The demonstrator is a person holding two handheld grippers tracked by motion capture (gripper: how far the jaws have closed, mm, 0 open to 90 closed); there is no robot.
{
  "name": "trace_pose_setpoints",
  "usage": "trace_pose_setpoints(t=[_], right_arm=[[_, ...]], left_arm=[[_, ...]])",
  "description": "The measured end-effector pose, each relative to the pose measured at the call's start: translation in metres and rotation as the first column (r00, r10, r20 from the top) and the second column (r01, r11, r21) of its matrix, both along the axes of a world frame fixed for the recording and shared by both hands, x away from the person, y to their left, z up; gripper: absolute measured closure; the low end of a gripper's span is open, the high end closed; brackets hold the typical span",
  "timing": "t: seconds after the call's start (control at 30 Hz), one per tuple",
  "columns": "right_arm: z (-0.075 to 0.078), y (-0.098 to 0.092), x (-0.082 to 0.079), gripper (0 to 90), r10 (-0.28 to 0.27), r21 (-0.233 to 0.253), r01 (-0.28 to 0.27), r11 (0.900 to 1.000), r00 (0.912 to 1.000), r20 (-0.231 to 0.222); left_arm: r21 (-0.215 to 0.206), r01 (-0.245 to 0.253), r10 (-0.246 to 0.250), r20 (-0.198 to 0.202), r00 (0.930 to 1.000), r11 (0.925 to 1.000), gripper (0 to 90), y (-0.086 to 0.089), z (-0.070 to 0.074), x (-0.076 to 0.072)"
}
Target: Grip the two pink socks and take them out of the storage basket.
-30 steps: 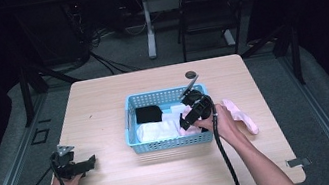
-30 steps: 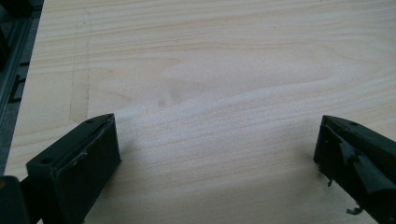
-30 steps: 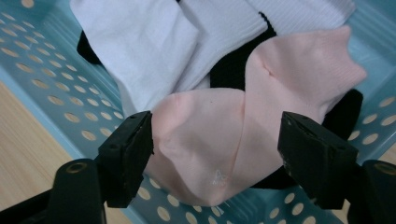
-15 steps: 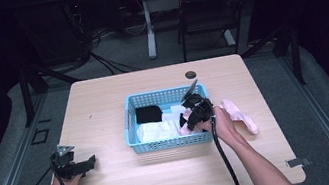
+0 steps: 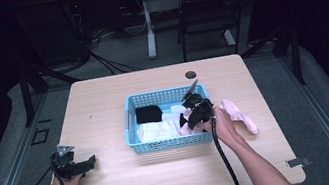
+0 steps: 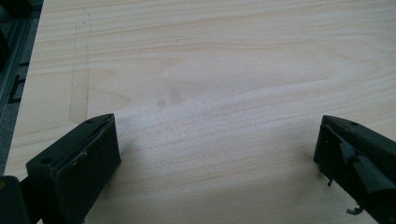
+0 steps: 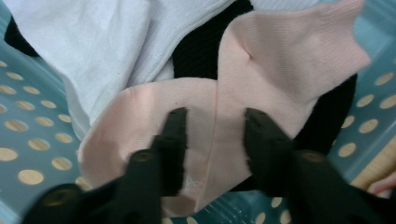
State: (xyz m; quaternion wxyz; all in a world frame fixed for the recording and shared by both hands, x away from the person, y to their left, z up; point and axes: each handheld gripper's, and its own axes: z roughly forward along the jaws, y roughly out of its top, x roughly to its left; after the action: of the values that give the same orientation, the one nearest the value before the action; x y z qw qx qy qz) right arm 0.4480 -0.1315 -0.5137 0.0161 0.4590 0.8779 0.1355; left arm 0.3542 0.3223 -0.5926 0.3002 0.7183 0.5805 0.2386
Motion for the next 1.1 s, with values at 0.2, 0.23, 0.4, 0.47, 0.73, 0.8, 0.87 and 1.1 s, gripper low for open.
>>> trace_pose_setpoints(t=[0.2, 0.23, 0.4, 0.47, 0.73, 0.8, 0.87, 1.1], right_arm=[[-0.008, 0.006, 0.003, 34.7, -0.014, 0.007, 0.015, 1.0, 0.9998, -0.012], [-0.009, 0.006, 0.005, 41.5, 0.0, -0.016, 0.0, 1.0, 0.9997, -0.023], [-0.013, 0.006, 0.007, 61.3, -0.019, -0.028, 0.018, 0.999, 0.9992, -0.036], [-0.012, 0.005, 0.008, 68.0, -0.021, -0.027, 0.02, 0.999, 0.9991, -0.037], [-0.007, -0.001, 0.003, 76.4, -0.036, 0.017, 0.037, 0.999, 0.9992, -0.018], [-0.005, -0.003, 0.003, 73.8, -0.02, 0.008, 0.02, 1.0, 0.9995, -0.025], [-0.005, -0.004, 0.002, 74.9, -0.025, 0.018, 0.026, 1.0, 0.9994, -0.025], [-0.002, -0.005, 0.002, 85.8, 0.0, -0.012, -0.001, 1.0, 0.9992, -0.04]], left_arm=[[-0.001, 0.001, -0.001, 0.0, 1.0, 1.0, 0.2, 0.0, 0.0, 0.0], [-0.001, 0.001, -0.001, 0.0, 1.0, 1.0, 0.2, 0.0, 0.0, 0.0], [0.0, 0.002, -0.002, 0.002, 1.0, 1.0, 0.2, 0.0, 0.0, 0.0], [-0.001, 0.002, -0.002, -0.001, 1.0, 1.0, 0.2, 0.0, 0.0, 0.0], [-0.001, 0.001, -0.001, 0.0, 1.0, 1.0, 0.2, 0.0, 0.0, 0.0], [0.0, 0.001, -0.001, 0.0, 1.0, 1.0, 0.3, 0.0, 0.0, 0.0], [0.0, 0.002, -0.002, 0.001, 1.0, 1.0, 0.2, 0.0, 0.0, 0.0], [0.0, 0.002, -0.002, -0.001, 1.0, 1.0, 0.2, 0.0, 0.0, 0.0]])
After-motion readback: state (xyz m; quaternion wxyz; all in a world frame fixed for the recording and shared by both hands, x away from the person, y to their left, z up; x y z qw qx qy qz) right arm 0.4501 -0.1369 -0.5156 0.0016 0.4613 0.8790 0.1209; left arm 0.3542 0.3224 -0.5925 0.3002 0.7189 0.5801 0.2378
